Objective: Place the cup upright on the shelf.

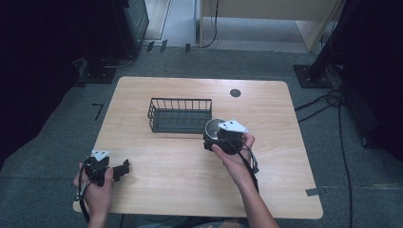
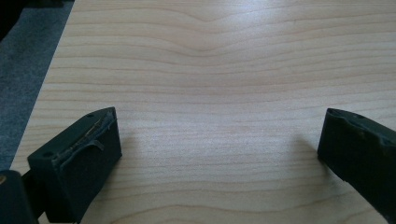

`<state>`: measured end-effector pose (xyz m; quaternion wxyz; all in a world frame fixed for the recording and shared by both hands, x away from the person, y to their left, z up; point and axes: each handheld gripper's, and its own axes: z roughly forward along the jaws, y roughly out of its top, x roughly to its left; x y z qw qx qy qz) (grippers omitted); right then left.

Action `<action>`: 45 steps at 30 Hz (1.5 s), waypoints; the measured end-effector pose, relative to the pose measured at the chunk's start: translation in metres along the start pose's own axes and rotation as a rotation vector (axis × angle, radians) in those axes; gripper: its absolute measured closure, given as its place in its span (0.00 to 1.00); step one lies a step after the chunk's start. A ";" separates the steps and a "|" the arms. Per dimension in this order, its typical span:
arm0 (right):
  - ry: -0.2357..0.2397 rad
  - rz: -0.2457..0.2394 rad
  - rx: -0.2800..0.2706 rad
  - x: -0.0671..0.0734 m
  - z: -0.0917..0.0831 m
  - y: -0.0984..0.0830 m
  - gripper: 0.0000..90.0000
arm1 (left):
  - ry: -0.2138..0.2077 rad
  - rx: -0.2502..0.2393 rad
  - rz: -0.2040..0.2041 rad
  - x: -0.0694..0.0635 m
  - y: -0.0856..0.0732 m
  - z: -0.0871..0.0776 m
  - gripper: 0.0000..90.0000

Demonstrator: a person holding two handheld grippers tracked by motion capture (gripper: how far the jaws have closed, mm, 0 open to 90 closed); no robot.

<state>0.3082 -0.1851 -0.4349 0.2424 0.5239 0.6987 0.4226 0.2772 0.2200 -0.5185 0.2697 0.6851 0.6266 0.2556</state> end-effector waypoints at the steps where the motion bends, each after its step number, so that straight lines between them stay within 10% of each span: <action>1: 0.000 0.000 0.000 0.000 0.000 0.000 0.19 | 0.000 0.000 0.000 0.000 0.000 0.000 0.00; 26: 0.005 -0.048 -0.068 0.013 0.010 0.056 0.19 | 0.000 -0.002 -0.003 0.000 0.000 0.000 0.00; 45: 0.019 -0.068 -0.121 0.031 0.049 0.086 0.19 | 0.001 0.000 0.001 0.000 0.000 0.000 0.00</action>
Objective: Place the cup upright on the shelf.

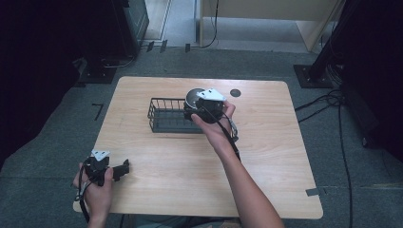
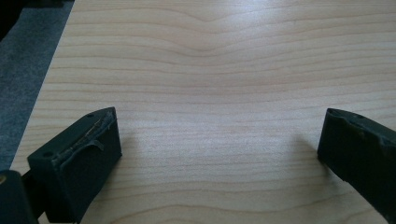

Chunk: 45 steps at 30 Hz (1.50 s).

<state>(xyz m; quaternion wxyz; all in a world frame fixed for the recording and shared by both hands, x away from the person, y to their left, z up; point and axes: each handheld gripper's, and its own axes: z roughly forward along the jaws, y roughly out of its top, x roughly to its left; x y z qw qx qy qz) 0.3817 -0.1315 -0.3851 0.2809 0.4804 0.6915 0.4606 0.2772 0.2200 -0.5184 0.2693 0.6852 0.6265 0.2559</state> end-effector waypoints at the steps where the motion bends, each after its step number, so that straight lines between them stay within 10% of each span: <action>1: -0.003 -0.002 0.002 0.000 0.003 0.001 0.19 | 0.000 0.000 0.000 0.000 0.000 0.000 0.00; 29: -0.055 -0.005 0.066 -0.005 0.058 -0.018 0.19 | 0.000 -0.001 -0.001 0.000 0.000 0.000 0.00; 45: 0.003 -0.011 0.155 -0.001 0.069 -0.033 0.19 | 0.000 0.000 -0.001 0.000 0.000 0.000 0.00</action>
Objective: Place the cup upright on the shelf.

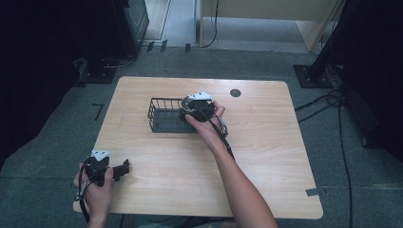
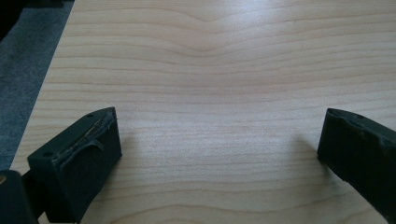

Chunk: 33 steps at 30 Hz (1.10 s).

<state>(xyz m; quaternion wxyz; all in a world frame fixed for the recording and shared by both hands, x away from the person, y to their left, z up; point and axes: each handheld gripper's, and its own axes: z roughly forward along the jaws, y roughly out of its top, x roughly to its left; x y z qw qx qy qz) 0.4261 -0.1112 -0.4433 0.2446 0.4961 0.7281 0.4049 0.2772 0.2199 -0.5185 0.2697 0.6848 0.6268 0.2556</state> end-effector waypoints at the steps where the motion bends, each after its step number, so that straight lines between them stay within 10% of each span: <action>1: 0.000 0.000 0.000 0.000 0.000 0.000 0.19 | 0.000 0.000 0.000 0.000 0.000 0.000 0.00; 33: 0.017 0.009 -0.005 -0.006 -0.016 0.007 0.03 | 0.000 0.000 0.000 0.000 0.000 0.000 0.00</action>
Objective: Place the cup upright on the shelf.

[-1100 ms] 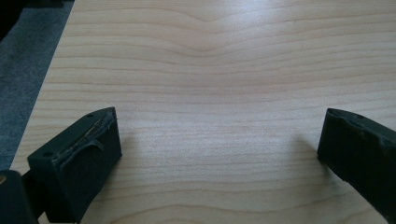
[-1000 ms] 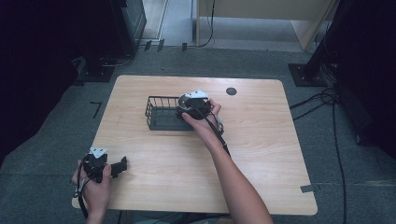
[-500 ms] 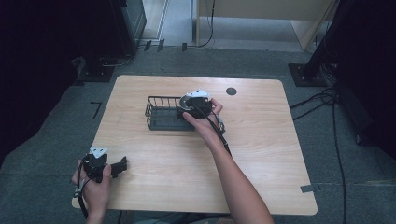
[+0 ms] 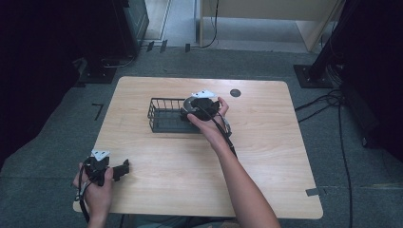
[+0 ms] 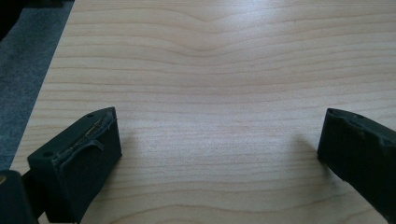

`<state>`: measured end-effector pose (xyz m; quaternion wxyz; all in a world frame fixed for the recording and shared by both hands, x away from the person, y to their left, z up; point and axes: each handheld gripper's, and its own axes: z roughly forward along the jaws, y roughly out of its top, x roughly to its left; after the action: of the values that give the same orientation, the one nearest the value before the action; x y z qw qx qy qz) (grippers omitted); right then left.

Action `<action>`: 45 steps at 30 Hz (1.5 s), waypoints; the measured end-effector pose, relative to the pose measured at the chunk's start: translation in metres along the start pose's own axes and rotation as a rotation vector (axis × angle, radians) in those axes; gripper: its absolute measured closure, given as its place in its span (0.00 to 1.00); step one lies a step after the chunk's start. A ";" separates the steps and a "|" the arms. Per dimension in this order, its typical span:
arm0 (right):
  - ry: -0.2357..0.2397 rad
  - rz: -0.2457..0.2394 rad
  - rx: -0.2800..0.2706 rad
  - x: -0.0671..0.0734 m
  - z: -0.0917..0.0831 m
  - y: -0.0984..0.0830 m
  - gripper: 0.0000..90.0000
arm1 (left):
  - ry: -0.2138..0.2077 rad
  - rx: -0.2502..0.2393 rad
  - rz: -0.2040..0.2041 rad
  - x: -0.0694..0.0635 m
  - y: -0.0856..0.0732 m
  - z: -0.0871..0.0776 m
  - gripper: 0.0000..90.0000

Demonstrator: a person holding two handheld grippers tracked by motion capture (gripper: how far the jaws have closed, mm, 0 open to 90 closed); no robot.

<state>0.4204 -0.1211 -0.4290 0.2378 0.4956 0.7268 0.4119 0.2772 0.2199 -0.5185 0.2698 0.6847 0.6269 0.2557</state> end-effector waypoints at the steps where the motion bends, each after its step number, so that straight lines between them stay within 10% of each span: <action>1: 0.002 -0.004 -0.001 0.000 -0.002 0.001 0.03 | 0.000 0.000 0.000 0.000 0.000 0.000 0.00; 20: -0.016 -0.005 -0.044 -0.016 -0.047 0.003 0.00 | 0.000 0.000 0.000 0.000 0.000 0.000 0.00; 45: -0.073 0.050 -0.055 -0.065 -0.101 -0.042 0.00 | 0.000 -0.001 -0.001 0.000 0.000 0.000 0.00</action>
<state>0.3474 -0.2242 -0.4129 0.2674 0.5218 0.6933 0.4190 0.2772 0.2198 -0.5186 0.2704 0.6845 0.6268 0.2559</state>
